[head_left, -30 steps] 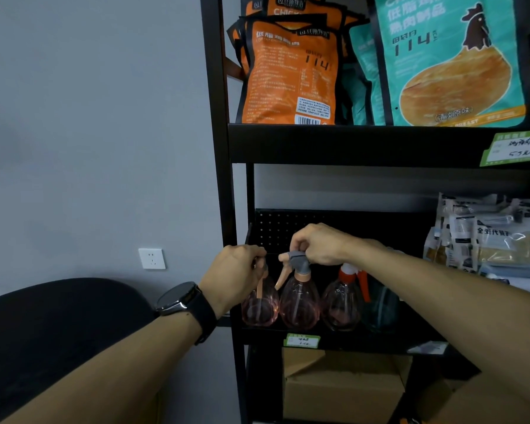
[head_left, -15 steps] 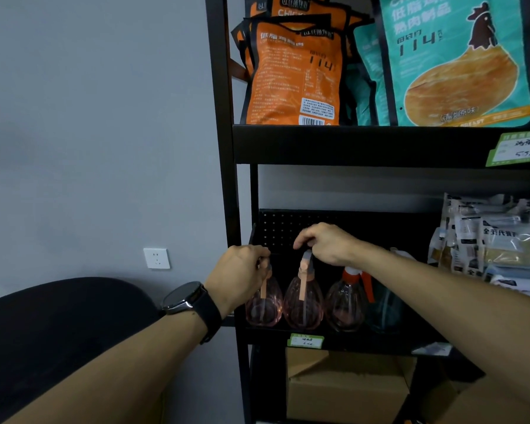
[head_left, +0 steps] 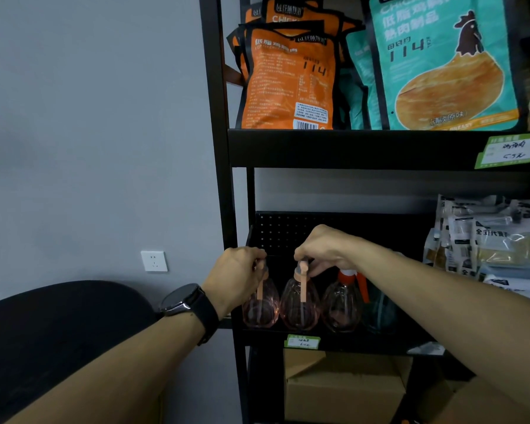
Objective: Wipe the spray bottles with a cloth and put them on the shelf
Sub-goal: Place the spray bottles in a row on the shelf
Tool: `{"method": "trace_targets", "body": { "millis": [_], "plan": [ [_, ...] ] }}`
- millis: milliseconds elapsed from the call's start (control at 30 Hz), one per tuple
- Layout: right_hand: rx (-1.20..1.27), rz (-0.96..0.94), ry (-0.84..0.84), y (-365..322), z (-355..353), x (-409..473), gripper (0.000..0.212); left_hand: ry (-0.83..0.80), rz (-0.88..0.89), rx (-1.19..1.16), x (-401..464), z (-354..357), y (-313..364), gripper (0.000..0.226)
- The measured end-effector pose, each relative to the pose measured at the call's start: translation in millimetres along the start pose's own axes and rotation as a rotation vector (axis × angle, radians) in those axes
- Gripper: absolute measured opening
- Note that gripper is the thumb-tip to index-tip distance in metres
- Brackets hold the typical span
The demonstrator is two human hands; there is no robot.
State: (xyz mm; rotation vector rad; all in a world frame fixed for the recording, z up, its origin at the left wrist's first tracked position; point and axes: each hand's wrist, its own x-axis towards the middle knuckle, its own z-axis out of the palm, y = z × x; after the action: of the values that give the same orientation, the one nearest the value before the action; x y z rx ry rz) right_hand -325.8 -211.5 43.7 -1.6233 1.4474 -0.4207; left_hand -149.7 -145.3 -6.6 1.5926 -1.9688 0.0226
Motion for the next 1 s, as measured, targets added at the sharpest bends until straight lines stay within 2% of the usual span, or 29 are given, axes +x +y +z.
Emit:
{"method": "trace_targets", "body": {
  "millis": [700,800,867,933,1000],
  "plan": [
    [-0.053,0.003,-0.019,-0.8,-2.4,-0.1,0.015,-0.033,-0.007,-0.007,-2.6,-1.8,7.6,0.02],
    [-0.019,0.001,-0.049,0.9,-3.5,0.3,0.017,-0.043,-0.009,0.022,-3.5,-3.2,8.1,0.028],
    [-0.048,-0.005,0.01,1.2,-10.0,1.5,0.023,-0.059,-0.005,0.041,-3.2,-6.4,10.3,0.023],
    [-0.092,-0.014,0.128,1.1,-22.8,0.1,0.037,-0.05,0.0,0.072,-1.5,-12.8,15.7,0.02],
    [-0.109,-0.022,0.2,0.5,-38.3,-4.7,0.046,-0.031,-0.005,0.088,1.9,-20.6,23.1,0.027]
  ]
}}
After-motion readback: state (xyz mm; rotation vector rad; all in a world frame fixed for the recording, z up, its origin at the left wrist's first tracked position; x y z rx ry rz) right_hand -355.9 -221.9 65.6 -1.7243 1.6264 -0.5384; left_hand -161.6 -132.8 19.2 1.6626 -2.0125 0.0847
